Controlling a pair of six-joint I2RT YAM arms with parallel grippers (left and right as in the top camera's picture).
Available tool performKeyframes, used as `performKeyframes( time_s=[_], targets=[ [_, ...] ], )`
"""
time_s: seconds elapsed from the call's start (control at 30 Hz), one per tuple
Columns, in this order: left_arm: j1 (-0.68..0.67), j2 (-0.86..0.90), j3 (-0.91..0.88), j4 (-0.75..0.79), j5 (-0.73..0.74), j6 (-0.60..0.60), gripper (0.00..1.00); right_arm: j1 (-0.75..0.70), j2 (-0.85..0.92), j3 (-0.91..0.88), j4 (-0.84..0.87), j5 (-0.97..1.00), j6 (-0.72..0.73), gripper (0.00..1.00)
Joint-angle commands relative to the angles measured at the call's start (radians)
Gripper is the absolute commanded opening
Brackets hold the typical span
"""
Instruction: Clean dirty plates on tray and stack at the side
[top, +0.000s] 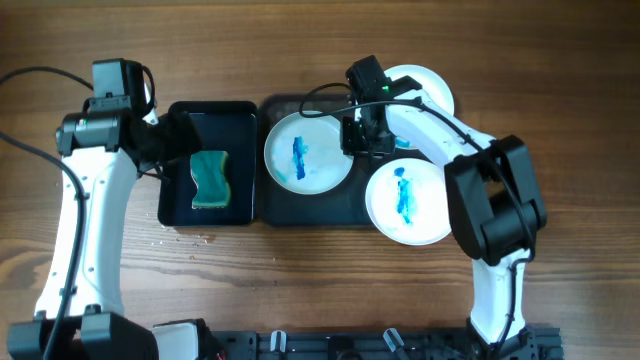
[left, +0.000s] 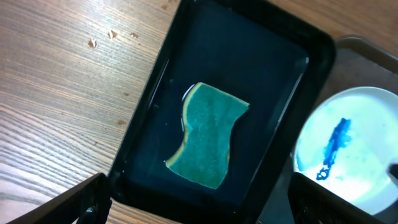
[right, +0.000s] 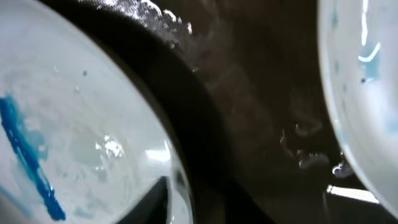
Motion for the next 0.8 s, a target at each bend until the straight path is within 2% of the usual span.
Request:
performKeyframes(
  time_s=[0.0, 0.03, 0.23, 0.3, 0.4, 0.43, 0.6, 0.7, 0.77],
  targets=[
    [0.008, 0.042, 0.018, -0.003, -0.016, -0.016, 0.89, 0.0, 0.045, 0.019, 0.006, 0.02, -0.002, 0.1],
    [0.008, 0.053, 0.018, -0.005, -0.015, -0.016, 0.89, 0.0, 0.045, 0.019, 0.005, 0.02, -0.001, 0.04],
    [0.008, 0.124, -0.018, -0.005, 0.014, -0.008, 0.86, 0.0, 0.045, 0.018, 0.003, 0.019, 0.027, 0.04],
    [0.008, 0.15, -0.044, 0.028, 0.014, 0.004, 0.82, 0.0, 0.045, 0.018, 0.003, 0.019, 0.026, 0.04],
    [0.008, 0.188, -0.061, 0.083, 0.088, 0.1, 0.65, 0.0, 0.045, 0.018, 0.006, 0.02, 0.026, 0.04],
    [0.008, 0.2, -0.061, 0.087, 0.107, 0.127, 0.63, 0.0, 0.045, 0.018, 0.006, 0.02, 0.026, 0.04],
    [-0.013, 0.278, -0.063, 0.088, 0.123, 0.287, 0.67, 0.0, 0.045, 0.018, 0.006, 0.019, 0.025, 0.04],
    [-0.021, 0.325, -0.069, 0.09, 0.123, 0.288, 0.62, 0.0, 0.045, 0.018, 0.006, 0.019, 0.025, 0.04],
    [-0.026, 0.344, -0.085, 0.098, 0.127, 0.289, 0.64, 0.0, 0.045, 0.018, 0.006, 0.019, 0.025, 0.04]
  ],
)
